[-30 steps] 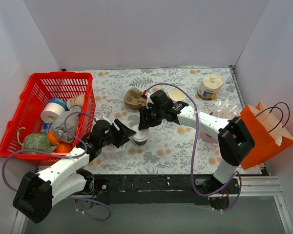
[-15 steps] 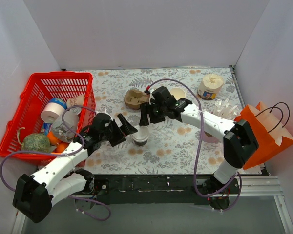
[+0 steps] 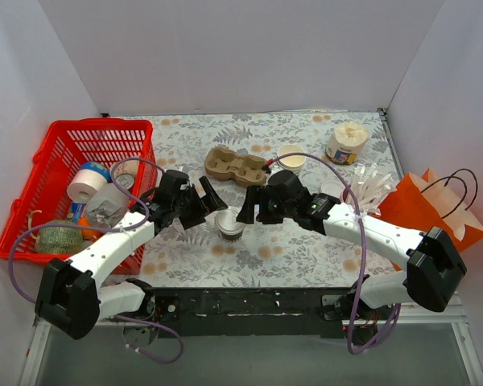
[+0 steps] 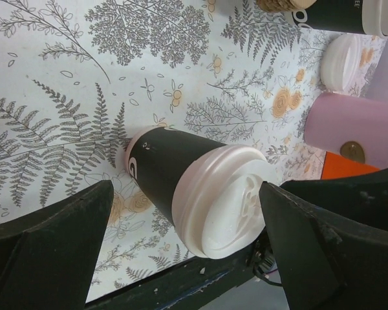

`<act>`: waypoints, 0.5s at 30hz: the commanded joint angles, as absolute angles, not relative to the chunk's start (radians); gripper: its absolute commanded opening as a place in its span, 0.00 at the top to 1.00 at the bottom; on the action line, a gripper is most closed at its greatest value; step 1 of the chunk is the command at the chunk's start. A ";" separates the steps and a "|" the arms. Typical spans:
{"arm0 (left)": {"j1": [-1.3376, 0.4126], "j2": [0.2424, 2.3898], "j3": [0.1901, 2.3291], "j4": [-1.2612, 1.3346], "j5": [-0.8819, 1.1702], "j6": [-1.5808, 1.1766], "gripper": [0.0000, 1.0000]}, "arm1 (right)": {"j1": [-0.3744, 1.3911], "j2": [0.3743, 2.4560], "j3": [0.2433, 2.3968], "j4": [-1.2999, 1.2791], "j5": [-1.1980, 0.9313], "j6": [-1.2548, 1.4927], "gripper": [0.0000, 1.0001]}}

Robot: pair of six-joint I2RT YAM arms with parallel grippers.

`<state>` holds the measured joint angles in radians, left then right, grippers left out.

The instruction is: Pack the takeout coffee

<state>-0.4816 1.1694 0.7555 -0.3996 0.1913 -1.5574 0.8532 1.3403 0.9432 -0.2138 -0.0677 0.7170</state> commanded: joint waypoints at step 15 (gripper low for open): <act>-0.462 1.221 0.726 -0.322 0.288 -1.560 0.11 | 0.962 1.353 0.824 -0.008 0.100 1.002 0.29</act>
